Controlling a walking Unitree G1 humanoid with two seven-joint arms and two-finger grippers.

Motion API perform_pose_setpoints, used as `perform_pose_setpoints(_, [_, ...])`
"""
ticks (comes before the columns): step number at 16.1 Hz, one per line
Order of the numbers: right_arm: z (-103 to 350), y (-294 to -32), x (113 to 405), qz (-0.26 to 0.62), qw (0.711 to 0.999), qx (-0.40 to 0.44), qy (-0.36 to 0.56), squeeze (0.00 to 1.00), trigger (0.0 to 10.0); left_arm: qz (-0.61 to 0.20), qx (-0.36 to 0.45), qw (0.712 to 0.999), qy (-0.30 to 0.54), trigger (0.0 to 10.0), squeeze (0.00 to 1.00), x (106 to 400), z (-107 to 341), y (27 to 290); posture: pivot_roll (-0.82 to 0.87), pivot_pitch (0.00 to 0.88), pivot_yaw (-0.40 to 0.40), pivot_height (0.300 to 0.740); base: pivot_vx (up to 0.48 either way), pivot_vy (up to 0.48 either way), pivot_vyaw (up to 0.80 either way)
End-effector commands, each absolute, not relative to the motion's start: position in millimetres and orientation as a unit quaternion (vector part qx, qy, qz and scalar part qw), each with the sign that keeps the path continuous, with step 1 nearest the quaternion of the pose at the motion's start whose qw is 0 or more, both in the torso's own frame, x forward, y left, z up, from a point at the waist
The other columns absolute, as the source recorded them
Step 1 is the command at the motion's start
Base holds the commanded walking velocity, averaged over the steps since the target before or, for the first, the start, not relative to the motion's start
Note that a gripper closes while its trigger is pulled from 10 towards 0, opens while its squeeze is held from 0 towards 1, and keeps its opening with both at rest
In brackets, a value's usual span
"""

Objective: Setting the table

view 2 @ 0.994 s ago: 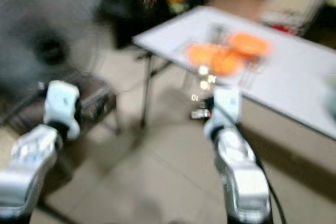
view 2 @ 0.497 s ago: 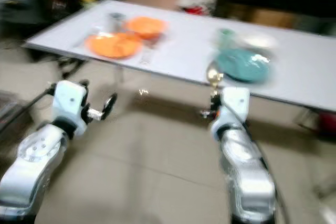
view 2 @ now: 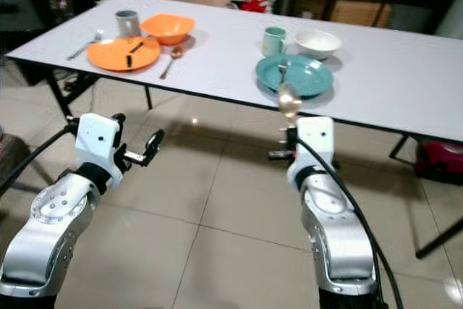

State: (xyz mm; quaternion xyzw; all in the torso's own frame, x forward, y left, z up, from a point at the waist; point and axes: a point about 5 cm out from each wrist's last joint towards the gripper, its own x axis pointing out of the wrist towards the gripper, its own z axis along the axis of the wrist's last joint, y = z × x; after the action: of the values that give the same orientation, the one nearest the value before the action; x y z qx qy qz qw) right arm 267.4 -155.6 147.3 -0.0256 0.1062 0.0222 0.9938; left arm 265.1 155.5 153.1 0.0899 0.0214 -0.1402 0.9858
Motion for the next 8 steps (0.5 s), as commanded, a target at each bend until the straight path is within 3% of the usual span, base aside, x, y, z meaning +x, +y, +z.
perform_pose_setpoints(1, [154.1,-154.2,271.4,0.027,0.995,-0.014,0.095,0.00,10.0,-0.129,0.082,0.988,0.015,10.0,0.00,266.5,157.2,158.9,0.11,0.000,-0.005,0.740,0.307,0.000,0.00])
perform_pose_setpoints(4, [154.7,-153.0,273.9,0.032,0.994,-0.006,0.100,0.00,10.0,-0.131,0.083,0.988,0.017,10.0,0.00,268.3,156.7,158.2,0.11,0.000,-0.005,0.740,0.328,0.000,0.00])
perform_pose_setpoints(8, [155.0,-152.8,277.2,0.036,0.994,-0.008,0.099,0.00,10.0,-0.132,0.081,0.988,0.017,10.0,0.00,268.6,156.7,157.6,0.11,0.000,-0.008,0.740,0.337,0.000,-0.64])
